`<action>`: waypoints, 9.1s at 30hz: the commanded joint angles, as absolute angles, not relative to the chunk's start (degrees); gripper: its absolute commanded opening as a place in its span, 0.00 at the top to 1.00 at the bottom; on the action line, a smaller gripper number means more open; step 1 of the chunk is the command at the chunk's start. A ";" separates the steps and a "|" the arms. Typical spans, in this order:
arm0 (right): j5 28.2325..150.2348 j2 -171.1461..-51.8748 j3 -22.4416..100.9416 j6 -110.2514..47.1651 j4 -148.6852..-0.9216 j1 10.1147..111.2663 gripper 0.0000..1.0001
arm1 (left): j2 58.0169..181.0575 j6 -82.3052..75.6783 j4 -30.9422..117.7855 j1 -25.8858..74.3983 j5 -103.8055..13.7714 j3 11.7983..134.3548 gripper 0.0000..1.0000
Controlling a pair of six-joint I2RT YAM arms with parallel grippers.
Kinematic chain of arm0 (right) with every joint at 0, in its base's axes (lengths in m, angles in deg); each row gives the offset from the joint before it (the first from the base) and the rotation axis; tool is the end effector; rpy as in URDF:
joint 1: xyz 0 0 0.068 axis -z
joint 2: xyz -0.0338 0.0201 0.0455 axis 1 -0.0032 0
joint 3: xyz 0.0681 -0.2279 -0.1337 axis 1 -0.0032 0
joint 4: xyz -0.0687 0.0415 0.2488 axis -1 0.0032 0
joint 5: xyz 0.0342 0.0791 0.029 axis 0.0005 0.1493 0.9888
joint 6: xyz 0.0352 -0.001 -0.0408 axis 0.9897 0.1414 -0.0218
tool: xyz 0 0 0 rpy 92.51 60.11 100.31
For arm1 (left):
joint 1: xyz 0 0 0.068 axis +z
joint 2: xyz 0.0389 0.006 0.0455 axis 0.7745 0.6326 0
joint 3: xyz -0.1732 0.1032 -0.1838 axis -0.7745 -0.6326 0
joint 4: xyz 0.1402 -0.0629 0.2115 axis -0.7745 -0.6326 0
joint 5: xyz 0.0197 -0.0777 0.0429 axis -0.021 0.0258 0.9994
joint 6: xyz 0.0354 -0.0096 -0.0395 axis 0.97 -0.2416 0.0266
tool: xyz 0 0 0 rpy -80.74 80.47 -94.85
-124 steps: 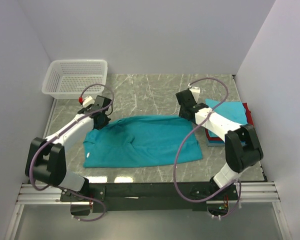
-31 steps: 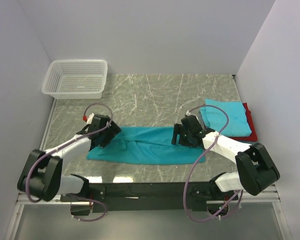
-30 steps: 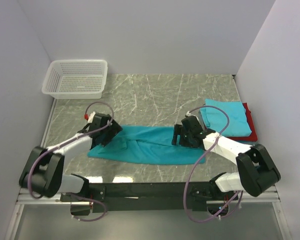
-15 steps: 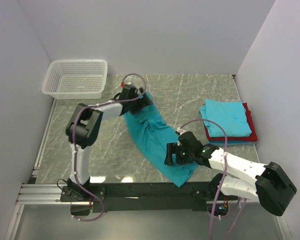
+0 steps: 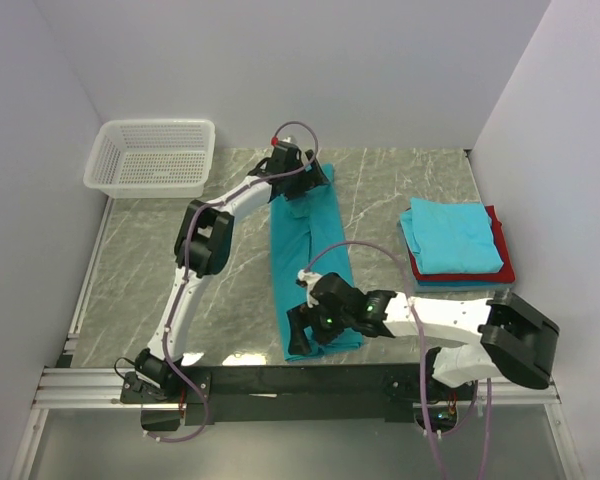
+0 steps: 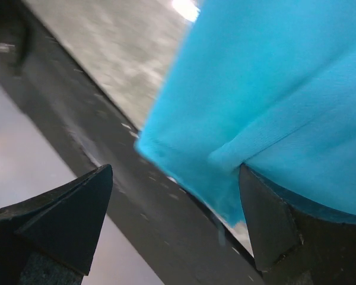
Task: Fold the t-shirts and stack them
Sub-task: Fold the tshirt
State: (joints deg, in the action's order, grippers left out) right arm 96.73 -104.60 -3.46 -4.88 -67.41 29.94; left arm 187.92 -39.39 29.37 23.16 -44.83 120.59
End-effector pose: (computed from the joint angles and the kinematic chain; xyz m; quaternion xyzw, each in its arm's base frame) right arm 0.1137 0.2144 0.1691 -0.2568 0.8942 0.3359 0.1470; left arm 0.5023 -0.2682 0.1598 -0.1234 0.8810 -0.3259 0.3201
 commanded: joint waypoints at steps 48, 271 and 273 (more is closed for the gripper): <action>76.49 -79.30 -8.79 0.58 -50.61 53.69 0.01 | 114.09 -53.42 30.77 -6.46 -42.91 34.57 0.09; 86.08 -127.99 15.65 -3.73 -70.21 66.35 0.63 | 143.10 -33.57 32.79 18.06 -47.82 49.25 0.99; 85.64 -128.16 15.47 -3.73 -70.56 66.35 0.81 | 142.57 -33.57 33.32 18.06 -47.83 49.07 0.99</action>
State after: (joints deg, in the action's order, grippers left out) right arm 87.24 -127.49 14.01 -3.57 -69.09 65.98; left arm 140.95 -35.96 36.08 18.16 -47.80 49.53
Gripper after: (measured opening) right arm 0.221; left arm 0.023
